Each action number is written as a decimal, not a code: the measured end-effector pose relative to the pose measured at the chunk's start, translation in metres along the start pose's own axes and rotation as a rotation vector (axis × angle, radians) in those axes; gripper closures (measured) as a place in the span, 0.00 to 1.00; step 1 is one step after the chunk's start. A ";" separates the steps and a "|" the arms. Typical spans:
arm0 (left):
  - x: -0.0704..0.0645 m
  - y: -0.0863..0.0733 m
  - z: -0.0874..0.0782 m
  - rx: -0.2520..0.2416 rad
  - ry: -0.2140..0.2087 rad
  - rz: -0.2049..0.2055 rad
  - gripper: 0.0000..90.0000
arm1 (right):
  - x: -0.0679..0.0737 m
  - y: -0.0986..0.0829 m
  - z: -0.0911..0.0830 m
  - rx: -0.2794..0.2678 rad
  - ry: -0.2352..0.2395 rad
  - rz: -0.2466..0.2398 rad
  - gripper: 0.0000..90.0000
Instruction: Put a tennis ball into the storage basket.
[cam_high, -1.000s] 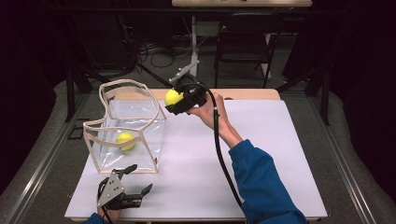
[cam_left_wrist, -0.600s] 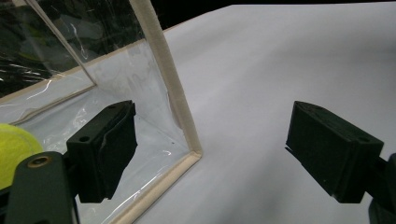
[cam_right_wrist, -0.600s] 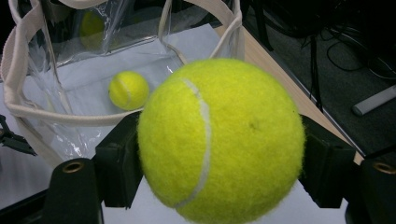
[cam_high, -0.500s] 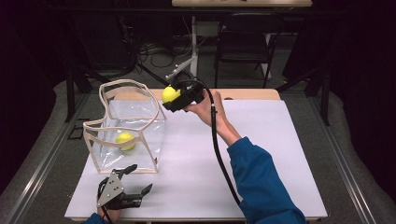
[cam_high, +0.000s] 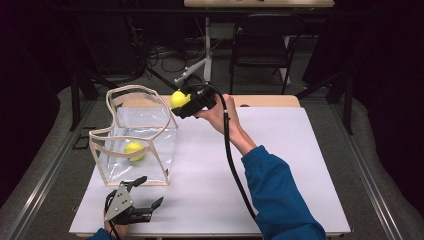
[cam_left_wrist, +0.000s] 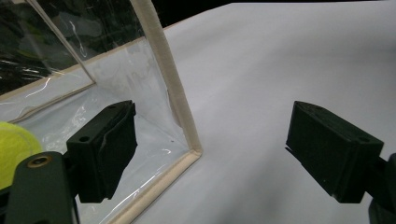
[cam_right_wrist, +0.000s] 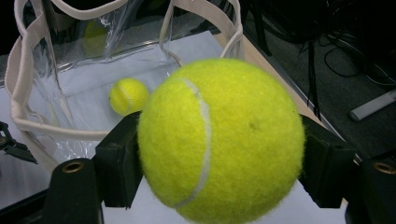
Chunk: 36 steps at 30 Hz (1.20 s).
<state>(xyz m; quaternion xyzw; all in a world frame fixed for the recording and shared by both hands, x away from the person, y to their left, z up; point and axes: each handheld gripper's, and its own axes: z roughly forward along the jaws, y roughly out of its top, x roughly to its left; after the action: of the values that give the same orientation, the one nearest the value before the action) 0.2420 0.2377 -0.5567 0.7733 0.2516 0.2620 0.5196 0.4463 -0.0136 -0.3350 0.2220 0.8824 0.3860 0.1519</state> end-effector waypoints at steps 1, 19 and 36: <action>0.000 0.000 0.000 0.000 0.000 0.000 0.18 | 0.000 0.000 0.000 0.000 0.000 0.000 0.29; 0.000 0.000 0.000 -0.004 -0.001 -0.001 0.18 | 0.005 0.009 0.001 -0.025 -0.002 -0.019 0.29; 0.000 0.000 0.000 -0.006 -0.002 0.003 0.18 | 0.010 0.015 0.004 -0.051 -0.003 -0.031 0.29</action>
<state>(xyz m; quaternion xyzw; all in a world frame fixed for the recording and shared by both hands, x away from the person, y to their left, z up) 0.2419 0.2376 -0.5566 0.7726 0.2490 0.2625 0.5217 0.4435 0.0037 -0.3273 0.2050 0.8754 0.4055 0.1647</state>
